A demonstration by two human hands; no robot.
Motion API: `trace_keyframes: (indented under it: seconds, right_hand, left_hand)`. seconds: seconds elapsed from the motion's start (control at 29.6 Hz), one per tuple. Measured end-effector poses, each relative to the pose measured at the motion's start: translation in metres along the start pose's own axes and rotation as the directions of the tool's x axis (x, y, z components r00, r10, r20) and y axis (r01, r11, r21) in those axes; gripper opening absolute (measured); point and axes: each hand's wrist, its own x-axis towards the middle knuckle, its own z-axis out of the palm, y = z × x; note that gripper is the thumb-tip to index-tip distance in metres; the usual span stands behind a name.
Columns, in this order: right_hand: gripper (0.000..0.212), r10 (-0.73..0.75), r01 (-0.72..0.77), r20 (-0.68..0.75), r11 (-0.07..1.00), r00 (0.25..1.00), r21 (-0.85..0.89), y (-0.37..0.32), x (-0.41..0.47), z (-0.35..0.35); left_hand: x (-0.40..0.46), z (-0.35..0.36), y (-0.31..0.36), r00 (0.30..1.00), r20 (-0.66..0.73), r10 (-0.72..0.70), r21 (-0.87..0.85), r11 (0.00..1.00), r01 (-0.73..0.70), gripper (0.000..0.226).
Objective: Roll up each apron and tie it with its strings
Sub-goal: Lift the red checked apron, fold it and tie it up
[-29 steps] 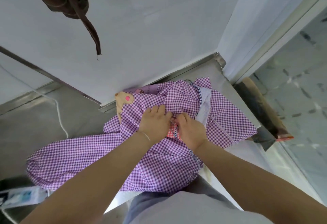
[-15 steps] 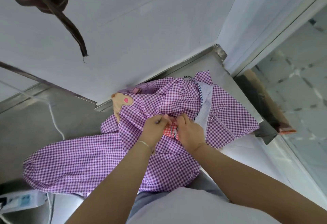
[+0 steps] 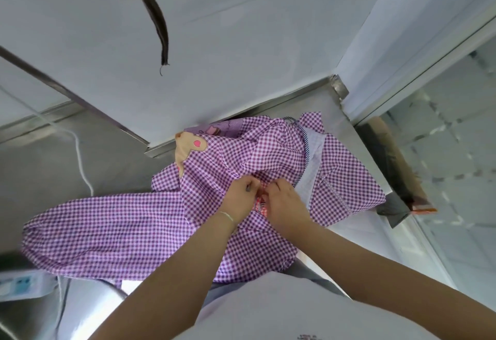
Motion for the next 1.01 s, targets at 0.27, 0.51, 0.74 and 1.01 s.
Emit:
trace_keyframes:
  seconds: [0.27, 0.51, 0.74, 1.01]
  right_hand:
    - [0.026, 0.088, -0.140, 0.263, 0.972, 0.961, 0.188, -0.004, 0.018, -0.030]
    - [0.020, 0.195, -0.364, 0.390, 0.829, 0.900, 0.425, 0.003, 0.030, -0.039]
    - [0.012, 0.210, -0.313, 0.313, 0.889, 0.926, 0.333, 0.012, 0.026, -0.030]
    - [0.016, -0.053, 0.030, 0.062, 0.944, 0.997, 0.329, 0.017, -0.002, -0.019]
  left_hand:
    - [-0.004, -0.002, -0.005, 0.988, 0.112, 0.103, 0.113, 0.987, -0.115, 0.016]
    - [-0.005, 0.006, -0.013, 0.991, -0.023, 0.130, 0.003, 0.992, -0.130, 0.017]
    - [-0.003, 0.000, -0.016, 0.996, 0.022, 0.092, -0.172, 0.981, -0.087, 0.018]
    - [0.012, -0.016, -0.004, 0.983, 0.180, 0.032, -0.107, 0.994, -0.013, 0.020]
